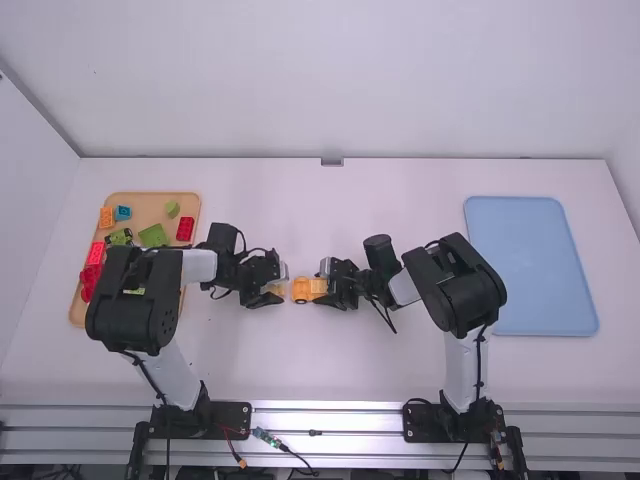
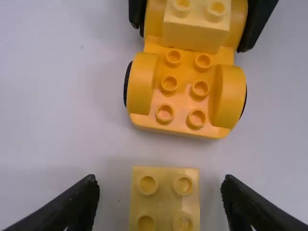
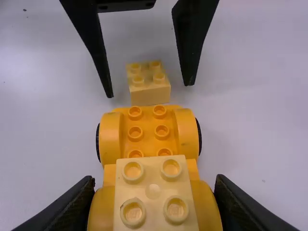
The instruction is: Assemble lego blocks to make yellow taxi
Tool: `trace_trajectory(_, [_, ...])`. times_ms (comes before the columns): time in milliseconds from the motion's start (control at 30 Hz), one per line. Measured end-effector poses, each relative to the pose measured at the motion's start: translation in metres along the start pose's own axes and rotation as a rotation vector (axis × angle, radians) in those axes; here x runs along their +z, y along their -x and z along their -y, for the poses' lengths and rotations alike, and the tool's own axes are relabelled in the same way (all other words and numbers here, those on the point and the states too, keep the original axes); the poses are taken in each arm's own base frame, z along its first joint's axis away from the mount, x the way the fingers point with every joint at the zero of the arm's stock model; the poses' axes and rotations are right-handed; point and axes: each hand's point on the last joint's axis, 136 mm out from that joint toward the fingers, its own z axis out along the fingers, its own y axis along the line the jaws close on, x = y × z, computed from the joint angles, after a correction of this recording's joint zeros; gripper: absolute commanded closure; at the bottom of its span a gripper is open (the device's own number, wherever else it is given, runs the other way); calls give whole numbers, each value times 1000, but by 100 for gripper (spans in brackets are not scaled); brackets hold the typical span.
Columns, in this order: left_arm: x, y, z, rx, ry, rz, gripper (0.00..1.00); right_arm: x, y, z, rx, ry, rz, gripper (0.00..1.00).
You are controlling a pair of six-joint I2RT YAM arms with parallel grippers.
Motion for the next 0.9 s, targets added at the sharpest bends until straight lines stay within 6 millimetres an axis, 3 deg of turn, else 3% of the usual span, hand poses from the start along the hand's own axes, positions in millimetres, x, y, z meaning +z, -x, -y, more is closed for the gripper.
trace_trajectory(100, [0, 0, -1, 2, 4, -1, 49, 0, 0, 0, 0, 0, 0, 42])
trace_trajectory(200, [1, -1, -2, 13, 12, 1, 37, 0, 0, 0, 0, 0, 0, 42])
trace_trajectory(433, [-2, -7, 3, 9, 32, 67, 25, 0, 0, 0, 0, 0, 0, 42])
trace_trajectory(567, [-11, -9, 2, -5, 42, 125, 25, 0, 0, 0, 0, 0, 0, 42])
trace_trajectory(900, [-17, 11, 4, 119, 39, 259, 29, 0, 0, 0, 0, 0, 0, 42])
